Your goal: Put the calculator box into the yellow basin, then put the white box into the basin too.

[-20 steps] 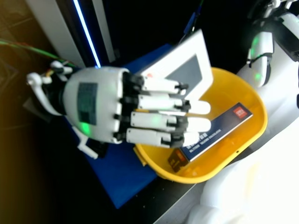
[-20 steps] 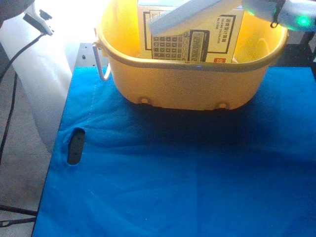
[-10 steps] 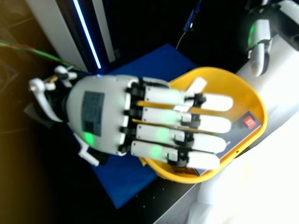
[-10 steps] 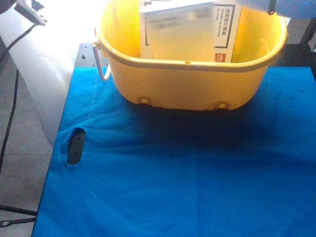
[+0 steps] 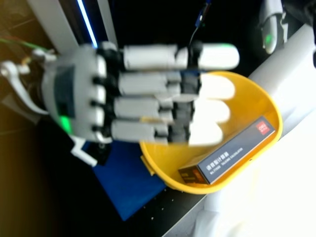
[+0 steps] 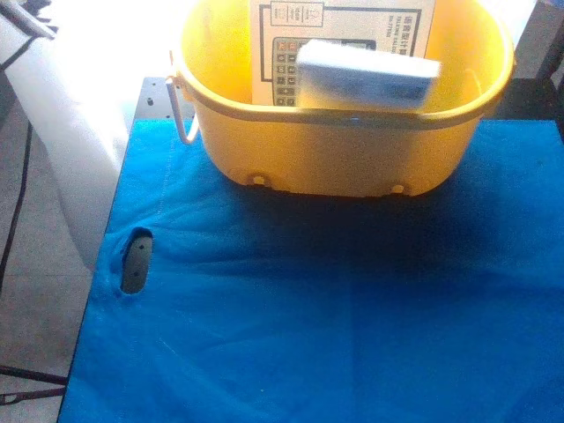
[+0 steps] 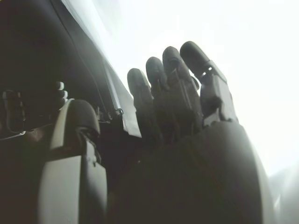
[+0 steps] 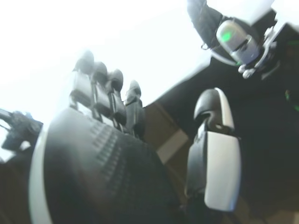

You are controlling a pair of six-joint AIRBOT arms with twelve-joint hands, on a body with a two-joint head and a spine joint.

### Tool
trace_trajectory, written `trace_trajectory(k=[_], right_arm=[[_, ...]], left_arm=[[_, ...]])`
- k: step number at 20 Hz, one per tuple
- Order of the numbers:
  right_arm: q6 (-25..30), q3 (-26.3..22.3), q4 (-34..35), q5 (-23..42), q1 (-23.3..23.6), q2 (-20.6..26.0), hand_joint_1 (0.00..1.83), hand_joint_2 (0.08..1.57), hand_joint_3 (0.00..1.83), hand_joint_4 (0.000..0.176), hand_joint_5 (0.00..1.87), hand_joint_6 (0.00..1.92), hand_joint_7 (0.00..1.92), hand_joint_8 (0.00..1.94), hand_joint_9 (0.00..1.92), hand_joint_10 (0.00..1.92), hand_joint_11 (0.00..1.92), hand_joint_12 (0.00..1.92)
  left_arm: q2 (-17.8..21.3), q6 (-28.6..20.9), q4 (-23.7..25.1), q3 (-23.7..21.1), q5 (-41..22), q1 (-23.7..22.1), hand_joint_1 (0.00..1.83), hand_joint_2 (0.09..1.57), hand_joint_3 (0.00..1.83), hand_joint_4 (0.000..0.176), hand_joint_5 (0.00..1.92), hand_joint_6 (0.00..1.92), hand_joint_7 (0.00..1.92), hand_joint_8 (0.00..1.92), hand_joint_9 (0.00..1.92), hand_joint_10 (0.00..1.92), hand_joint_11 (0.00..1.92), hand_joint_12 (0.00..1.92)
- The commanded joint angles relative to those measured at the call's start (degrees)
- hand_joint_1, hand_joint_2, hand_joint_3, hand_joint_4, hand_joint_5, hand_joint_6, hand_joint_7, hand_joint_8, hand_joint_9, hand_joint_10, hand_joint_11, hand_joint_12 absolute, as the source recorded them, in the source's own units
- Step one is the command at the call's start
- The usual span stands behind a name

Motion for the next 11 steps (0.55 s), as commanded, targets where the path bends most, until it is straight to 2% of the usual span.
trace_trajectory(k=[1,2,3,4,5,6,7,8,9,10,11], right_arm=[[0.51,-0.55,-1.97,-9.68,-0.22,0.51,0.74,1.14,0.0,0.0,0.4,0.05,0.05,0.88,0.0,1.2,0.0,1.92],[1.37,-1.4,-1.97,-12.16,-1.79,1.28,0.75,1.13,0.0,0.0,0.23,0.02,0.05,0.69,0.0,1.0,0.0,1.92],[2.57,-1.83,-1.97,-14.15,-2.94,1.68,0.84,1.12,0.0,0.0,0.21,0.4,0.25,0.69,0.14,1.07,0.0,1.8],[3.28,-2.4,-1.97,-16.11,-4.15,2.11,0.97,1.15,0.0,0.004,0.42,0.75,0.5,0.8,0.38,1.19,0.11,1.75],[3.31,-3.41,-1.97,-18.4,-5.61,2.62,1.01,1.17,0.01,0.007,0.08,0.64,0.51,0.83,0.44,1.23,0.14,1.76],[3.32,-4.13,-1.83,-20.37,-6.78,2.98,1.11,1.24,0.01,0.0,0.51,1.3,0.75,1.21,0.59,1.2,0.27,1.68],[3.33,-5.27,-1.12,-23.78,-8.94,3.46,1.14,1.23,0.0,0.005,0.66,1.35,0.81,1.27,0.67,1.18,0.39,1.61],[3.34,-5.97,-0.46,-26.16,-10.36,3.6,1.15,1.23,0.0,0.008,0.69,1.36,0.83,1.28,0.7,1.16,0.42,1.58],[3.34,-6.78,0.95,-29.16,-12.55,3.75,1.15,1.23,0.0,0.008,0.7,1.36,0.83,1.28,0.7,1.15,0.43,1.57],[3.33,-7.91,3.33,-30.48,-15.36,4.14,1.15,1.23,0.0,0.008,0.7,1.36,0.83,1.29,0.71,1.15,0.43,1.57],[3.32,-8.16,4.33,-30.48,-16.09,4.12,1.15,1.23,0.0,0.009,0.7,1.36,0.83,1.29,0.71,1.15,0.43,1.57]], left_arm=[[0.47,-2.15,1.79,-0.72,-9.81,0.07,0.83,1.2,0.0,0.0,0.72,0.03,0.65,0.03,0.58,0.06,0.04,1.53],[1.14,-5.26,3.3,-1.5,-12.17,0.86,0.82,1.19,0.0,0.0,0.77,0.04,0.68,0.03,0.59,0.06,0.03,1.46],[1.93,-7.14,4.27,-2.42,-14.4,1.83,0.86,1.19,0.0,0.0,0.8,0.05,0.72,0.03,0.63,0.07,0.12,1.41],[2.83,-7.96,4.73,-3.6,-16.51,2.74,0.96,1.23,0.01,0.0,0.75,1.09,0.78,0.04,0.72,0.12,0.25,1.35],[3.92,-8.04,5.12,-5.19,-18.88,3.79,0.98,1.27,0.0,0.0,0.69,1.36,0.79,0.05,0.74,0.15,0.28,1.34],[4.71,-8.15,5.53,-6.41,-20.82,4.5,1.0,1.28,0.0,0.0,0.67,1.43,0.8,0.05,0.76,0.18,0.32,1.29],[5.69,-9.53,6.63,-7.92,-24.04,5.68,1.05,1.28,0.0,0.0,0.67,1.43,0.82,0.08,0.72,0.29,0.3,1.31],[6.05,-10.93,7.27,-8.5,-26.08,6.4,1.09,1.28,0.03,0.0,0.68,1.47,0.65,1.22,0.7,0.36,0.32,1.35],[6.41,-12.27,7.72,-9.09,-28.51,7.33,1.04,1.31,0.02,0.0,0.61,1.53,0.48,0.98,0.6,0.52,0.29,1.38],[6.95,-12.91,7.76,-10.1,-32.01,8.69,1.02,1.34,0.01,0.0,0.57,1.58,0.53,0.83,0.59,0.66,0.32,1.37],[7.44,-12.92,7.71,-11.04,-34.71,9.87,1.05,1.36,0.0,0.0,0.5,1.65,0.6,1.43,0.54,0.8,0.29,1.42]])
